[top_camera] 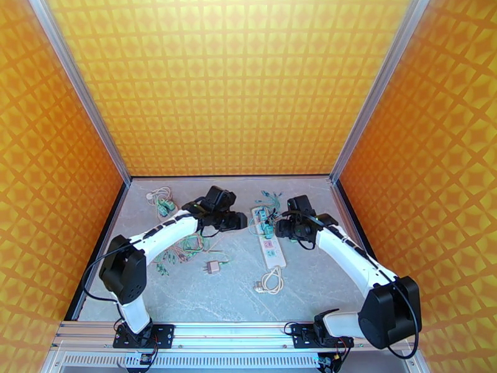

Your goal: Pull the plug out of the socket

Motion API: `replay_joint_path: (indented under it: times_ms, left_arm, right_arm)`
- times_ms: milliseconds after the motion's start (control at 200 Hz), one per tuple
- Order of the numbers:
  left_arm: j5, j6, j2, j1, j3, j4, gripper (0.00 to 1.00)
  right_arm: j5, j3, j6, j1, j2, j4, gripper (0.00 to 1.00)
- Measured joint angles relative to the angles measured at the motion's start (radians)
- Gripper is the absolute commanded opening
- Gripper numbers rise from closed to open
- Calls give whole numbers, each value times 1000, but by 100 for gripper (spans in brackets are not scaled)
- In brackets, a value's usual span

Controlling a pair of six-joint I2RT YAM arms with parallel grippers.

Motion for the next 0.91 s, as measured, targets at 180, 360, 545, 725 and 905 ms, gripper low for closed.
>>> replay_joint_path:
  times_ms: [180,360,545,725,905]
  left_arm:
    - [35,-9,96,-46,21,23,59]
    - [44,-11,183,-56,87,21,56]
    - [47,-11,228,-56,166,24,44]
    - [58,-11,231,-56,198,51,36]
    - [95,-19,230,-56,198,100,29]
  right_arm:
    - [-72,-64,43,0,-5,73,58]
    - [-93,-68,55,0,-6,105,57]
    - [-99,-68,55,0,-6,122,54]
    - [-111,-70,55,0,-6,141,54]
    - [-126,-79,55,0,-5,158,53]
